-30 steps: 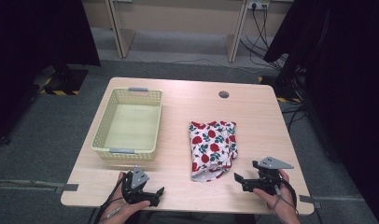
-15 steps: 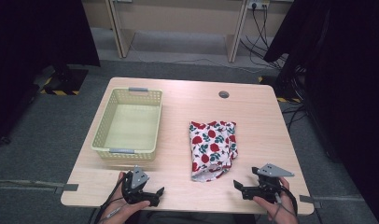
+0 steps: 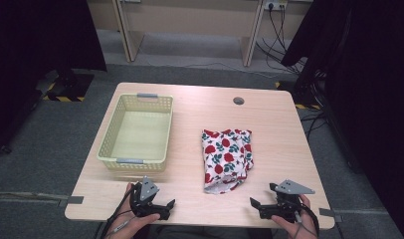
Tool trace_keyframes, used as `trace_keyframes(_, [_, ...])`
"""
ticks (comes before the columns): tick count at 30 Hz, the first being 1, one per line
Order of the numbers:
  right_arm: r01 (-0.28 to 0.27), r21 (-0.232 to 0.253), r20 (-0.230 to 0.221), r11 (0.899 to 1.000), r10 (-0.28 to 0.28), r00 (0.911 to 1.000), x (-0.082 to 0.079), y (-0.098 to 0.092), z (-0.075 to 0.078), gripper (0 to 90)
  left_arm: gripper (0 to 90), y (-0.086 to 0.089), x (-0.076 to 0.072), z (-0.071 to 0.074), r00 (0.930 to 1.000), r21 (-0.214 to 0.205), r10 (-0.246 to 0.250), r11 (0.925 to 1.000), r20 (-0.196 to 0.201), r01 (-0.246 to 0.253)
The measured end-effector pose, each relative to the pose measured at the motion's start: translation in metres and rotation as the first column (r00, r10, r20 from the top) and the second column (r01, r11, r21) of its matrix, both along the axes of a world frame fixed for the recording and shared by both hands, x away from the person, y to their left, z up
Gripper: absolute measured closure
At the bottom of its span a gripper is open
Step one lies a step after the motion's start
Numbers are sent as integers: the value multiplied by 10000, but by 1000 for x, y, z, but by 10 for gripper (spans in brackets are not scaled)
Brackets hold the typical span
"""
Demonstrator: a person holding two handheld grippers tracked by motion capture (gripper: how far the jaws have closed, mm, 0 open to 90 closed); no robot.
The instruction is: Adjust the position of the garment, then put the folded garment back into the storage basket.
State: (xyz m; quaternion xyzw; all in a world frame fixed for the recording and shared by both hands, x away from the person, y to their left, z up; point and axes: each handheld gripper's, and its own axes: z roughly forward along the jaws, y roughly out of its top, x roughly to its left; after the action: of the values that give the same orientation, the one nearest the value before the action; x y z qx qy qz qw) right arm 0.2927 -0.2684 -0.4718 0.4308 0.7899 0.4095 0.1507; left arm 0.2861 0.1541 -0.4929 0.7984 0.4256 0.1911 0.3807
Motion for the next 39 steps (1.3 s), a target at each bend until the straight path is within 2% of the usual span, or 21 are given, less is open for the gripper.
trace_keyframes(6, [-17,-136,44,9999,18,10000,-5,0,-1,59,0,0,0,0,10000,0,-2,10000,1,2])
trace_keyframes(19, [93,-72,122,9999,-93,9999,-8,-5,1,59,0,0,0,0,10000,5,4,10000,0,-4])
trace_keyframes(28, [281,369,55,9989,-283,9996,-4,-10,2,61,0,0,0,-1,10000,-59,23,10000,70,-22])
trace_keyframes(36, [525,526,124,9972,-532,9985,3,-12,7,21,0,0,0,0,10000,-13,41,10000,21,-40])
trace_keyframes(39, [447,856,102,9953,-457,9989,10,-11,8,7,0,0,0,0,10000,-14,21,10000,46,-21])
